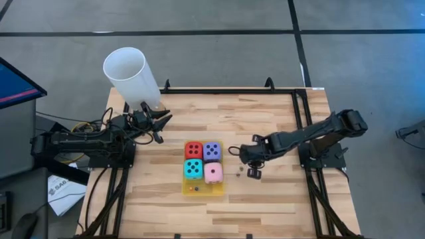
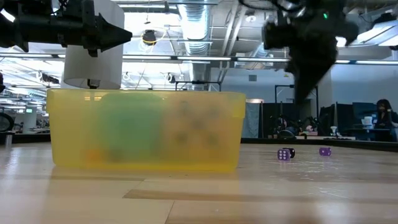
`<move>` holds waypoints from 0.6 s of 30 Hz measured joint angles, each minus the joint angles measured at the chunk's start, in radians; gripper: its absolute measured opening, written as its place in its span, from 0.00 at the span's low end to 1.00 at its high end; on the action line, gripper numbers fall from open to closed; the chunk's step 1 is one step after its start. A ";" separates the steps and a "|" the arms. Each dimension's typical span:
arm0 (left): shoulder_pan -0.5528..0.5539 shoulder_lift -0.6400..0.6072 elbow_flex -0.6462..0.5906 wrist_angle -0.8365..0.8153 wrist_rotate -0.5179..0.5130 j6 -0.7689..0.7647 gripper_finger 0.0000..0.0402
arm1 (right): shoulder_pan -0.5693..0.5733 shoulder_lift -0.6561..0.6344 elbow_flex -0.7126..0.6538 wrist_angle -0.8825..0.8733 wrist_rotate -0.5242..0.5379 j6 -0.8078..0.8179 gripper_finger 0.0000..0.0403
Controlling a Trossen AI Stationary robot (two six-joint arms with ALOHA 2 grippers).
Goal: Pick & Place Dice
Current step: Put the violet die into the yellow bin
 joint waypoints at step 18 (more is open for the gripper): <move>0.000 0.000 0.000 0.000 0.000 0.000 0.22 | -0.033 0.000 -0.210 -0.003 0.019 0.468 0.01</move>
